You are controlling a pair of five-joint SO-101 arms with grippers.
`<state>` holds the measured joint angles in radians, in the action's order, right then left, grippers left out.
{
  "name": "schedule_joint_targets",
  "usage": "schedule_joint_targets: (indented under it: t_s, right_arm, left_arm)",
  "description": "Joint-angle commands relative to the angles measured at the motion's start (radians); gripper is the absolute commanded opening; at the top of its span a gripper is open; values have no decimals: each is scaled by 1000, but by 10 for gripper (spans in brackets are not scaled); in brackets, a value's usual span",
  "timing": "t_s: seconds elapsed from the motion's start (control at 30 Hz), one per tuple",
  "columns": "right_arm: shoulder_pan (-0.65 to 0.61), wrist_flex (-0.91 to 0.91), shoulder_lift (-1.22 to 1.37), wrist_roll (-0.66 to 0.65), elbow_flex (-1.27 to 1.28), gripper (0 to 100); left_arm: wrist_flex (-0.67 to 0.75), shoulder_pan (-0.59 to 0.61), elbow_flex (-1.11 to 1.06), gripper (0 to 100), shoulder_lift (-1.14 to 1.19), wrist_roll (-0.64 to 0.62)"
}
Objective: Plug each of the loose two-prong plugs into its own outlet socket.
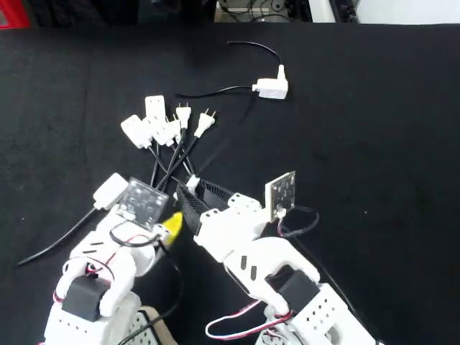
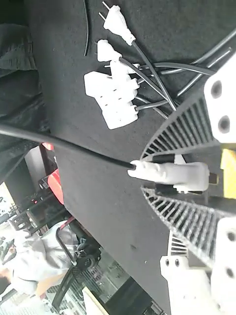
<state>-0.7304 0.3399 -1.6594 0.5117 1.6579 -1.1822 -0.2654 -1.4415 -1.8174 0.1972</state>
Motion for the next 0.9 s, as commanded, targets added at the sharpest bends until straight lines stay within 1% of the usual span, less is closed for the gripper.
schedule_joint_targets:
  t_s: [0.0,0.03,0.13,0.23,0.33,0.4,0.47,0.73,0.8,0.87]
  right_arm:
    - [8,69,-56,8,-10,11]
    - [-6,98,-68,6,-13,11]
    - [-71,203,-110,5,-21,12]
    - [-117,292,-159,5,-42,12]
    - [-124,365,-200,-5,-64,12]
    - [-124,385,-223,-17,-68,12]
    - [-124,391,-232,-17,-68,12]
    - [-126,391,-236,-18,-64,12]
    - [-126,388,-236,-35,-62,12]
    - [-126,388,-236,-37,-62,12]
  left_arm:
    - [-8,-38,93,217,-2,-15]
    - [-8,-38,104,217,-2,-21]
    - [-8,-28,133,217,-2,-98]
    - [3,48,143,218,-2,-126]
    - [46,136,137,218,-2,-138]
    - [60,174,137,218,-2,-172]
    - [69,186,137,218,-2,-184]
    - [64,189,136,218,-2,-183]
    - [61,194,136,218,-2,-181]
    - [61,242,140,218,-2,-180]
